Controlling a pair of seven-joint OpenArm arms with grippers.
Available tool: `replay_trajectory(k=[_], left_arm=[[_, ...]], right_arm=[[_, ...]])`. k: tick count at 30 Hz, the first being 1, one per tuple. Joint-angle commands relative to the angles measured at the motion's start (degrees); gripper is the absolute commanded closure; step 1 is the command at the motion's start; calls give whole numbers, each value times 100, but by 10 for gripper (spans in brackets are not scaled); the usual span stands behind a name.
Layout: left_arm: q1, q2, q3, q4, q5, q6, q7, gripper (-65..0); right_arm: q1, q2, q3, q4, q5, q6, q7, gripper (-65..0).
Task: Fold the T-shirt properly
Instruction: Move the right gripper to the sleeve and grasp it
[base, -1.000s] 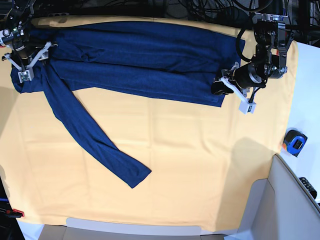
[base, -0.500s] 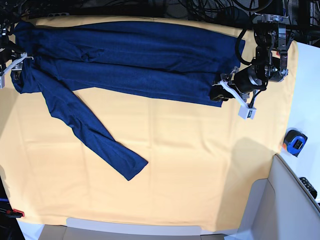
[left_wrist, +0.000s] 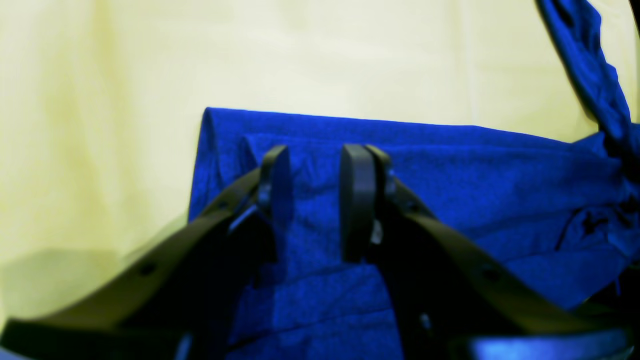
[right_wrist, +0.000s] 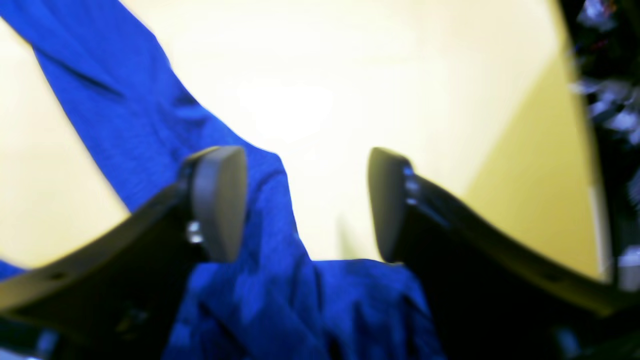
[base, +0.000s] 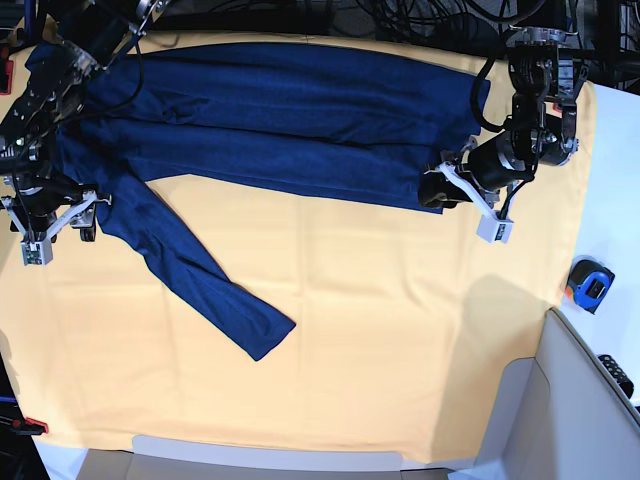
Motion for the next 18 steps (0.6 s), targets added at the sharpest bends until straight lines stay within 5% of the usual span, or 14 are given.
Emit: replay_trajectory(k=[1,18], left_arm=[[-73,-60,-43,101,-53,-22,-96,-174],[-73,-78,-43,92,-53,-22,-96,-174]], right_arm=[[182,65,-3,-114,83,8,25,-446],[771,65,32,-1952,83,8,-28,-482]])
